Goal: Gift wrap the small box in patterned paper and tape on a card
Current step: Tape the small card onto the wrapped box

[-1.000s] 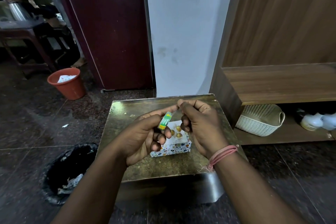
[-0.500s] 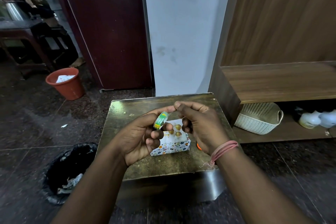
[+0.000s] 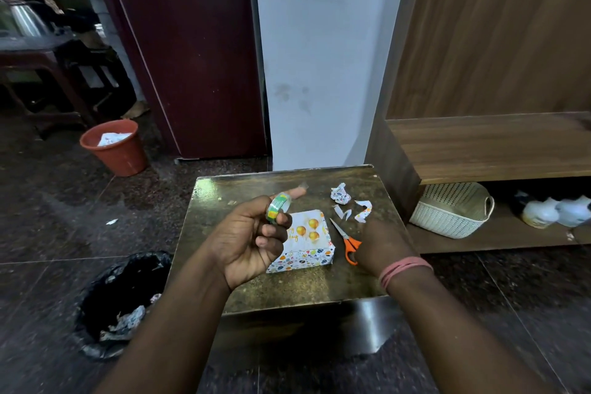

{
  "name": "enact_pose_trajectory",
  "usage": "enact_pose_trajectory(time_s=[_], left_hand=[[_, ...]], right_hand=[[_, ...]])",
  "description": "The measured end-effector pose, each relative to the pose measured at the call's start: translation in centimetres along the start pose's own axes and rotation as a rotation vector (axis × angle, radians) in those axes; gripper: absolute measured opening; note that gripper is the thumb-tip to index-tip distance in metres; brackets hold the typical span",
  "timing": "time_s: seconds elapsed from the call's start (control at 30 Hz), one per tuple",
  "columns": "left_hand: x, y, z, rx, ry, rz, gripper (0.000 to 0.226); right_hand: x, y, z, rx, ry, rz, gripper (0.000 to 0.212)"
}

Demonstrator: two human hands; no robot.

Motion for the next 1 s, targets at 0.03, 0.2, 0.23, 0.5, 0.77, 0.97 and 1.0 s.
enact_pose_trajectory(time_s=[0.03,0.2,0.23,0.5,0.77,0.97,1.0], left_hand=[[0.0,0.0,0.0,0.000,-0.008,-0.003,0.050],[-0.2,-0.1,-0.2,0.011,-0.027,0.003,0.049],[-0.4,0.0,-0.2,0.012,-0.036,0.009,0.049],[-0.3,0.8,-0.7,-0.011,-0.070,0.029,0.049],[-0.2,1.1,-1.1,0.054,-0.121,0.030,0.078],[-0.2,1.2,-1.3,-0.028,-0.149,0.042,0.055],[-0.2,1.2,-1.4,-0.016,-0.157,0.039,0.056]], right_hand=[[0.1,-0.3,0.1,-0.017,0.003,-0.005,0.037],[0.1,-0.2,0.0,0.032,-0.016,0.046,0.014],[0.1,0.1,-0.6,0.050,0.004,0.049,0.013],[0.9,0.7,-1.9,0.478,0.884,-0.040,0.015],[3.3,-3.1,-0.7,1.053,1.003,-0.137,0.014],[2.8,-4.4,-0.1,1.362,0.798,-0.223,0.038],[2.9,-4.4,0.0,1.370,0.786,-0.229,0.041]])
Point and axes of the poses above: each hand's wrist, its own y-axis towards the middle knuckle, its own z-axis out of the palm, x = y × z, the point moved 5 cm from there along y, towards the middle knuckle, and after that the axes turned 15 degrees about z, right-handed, at the moved point
